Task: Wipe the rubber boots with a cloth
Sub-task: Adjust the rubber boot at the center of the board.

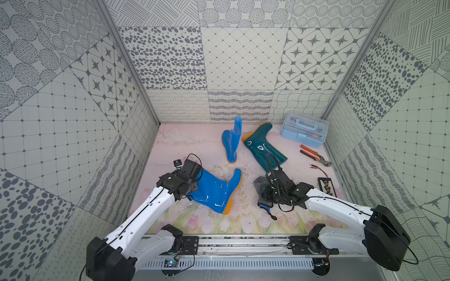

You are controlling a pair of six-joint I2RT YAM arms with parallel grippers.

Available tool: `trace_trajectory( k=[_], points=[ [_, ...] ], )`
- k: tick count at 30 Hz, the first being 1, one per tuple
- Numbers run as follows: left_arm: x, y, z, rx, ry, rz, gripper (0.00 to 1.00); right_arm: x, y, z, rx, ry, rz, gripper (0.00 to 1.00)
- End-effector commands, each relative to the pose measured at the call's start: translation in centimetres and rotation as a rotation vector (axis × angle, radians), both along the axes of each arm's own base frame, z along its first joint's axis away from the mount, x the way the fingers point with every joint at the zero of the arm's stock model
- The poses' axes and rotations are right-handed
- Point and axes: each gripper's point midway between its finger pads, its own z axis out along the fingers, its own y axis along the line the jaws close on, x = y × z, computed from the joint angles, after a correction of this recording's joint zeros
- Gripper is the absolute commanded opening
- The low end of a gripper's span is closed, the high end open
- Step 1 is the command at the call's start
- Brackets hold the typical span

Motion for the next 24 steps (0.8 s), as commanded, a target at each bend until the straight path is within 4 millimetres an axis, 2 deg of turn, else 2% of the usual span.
trace_trajectory(
  k=[1,6,10,13,15,18,21,22,24],
  points=[
    [-0.5,0.6,2.6,0.052,-0.006,-0.068,0.59,1.3,1.2,1.3,0.023,-0.044,0.005,0.04],
    [-0.8,1.6,2.2,0.095,0.027,-0.034,0.67,1.8,2.2,1.6,0.029,-0.045,0.025,0.03],
    [-1.4,3.0,0.2,0.089,0.079,0.044,0.72,1.7,2.8,1.6,0.036,-0.047,0.034,0.03],
    [-2.2,4.5,-2.0,0.078,0.131,0.111,0.85,1.6,3.0,1.5,0.036,-0.045,0.041,0.03],
    [-2.4,4.9,-3.3,0.047,0.168,0.133,0.9,1.5,3.1,1.4,0.035,-0.041,0.042,0.03],
    [-2.3,5.1,-3.5,0.043,0.194,0.144,0.97,1.4,3.1,1.3,0.034,-0.04,0.047,0.03],
    [-1.4,4.5,-1.8,0.018,0.145,0.107,0.97,1.5,3.1,1.3,0.033,-0.04,0.047,0.03],
    [-0.7,3.8,-1.2,-0.012,0.112,0.065,0.94,1.4,3.2,1.3,0.034,-0.04,0.047,0.04],
    [0.5,1.4,-0.8,-0.112,0.061,-0.037,0.78,1.4,3.2,1.1,0.034,-0.038,0.047,0.03]
  ],
)
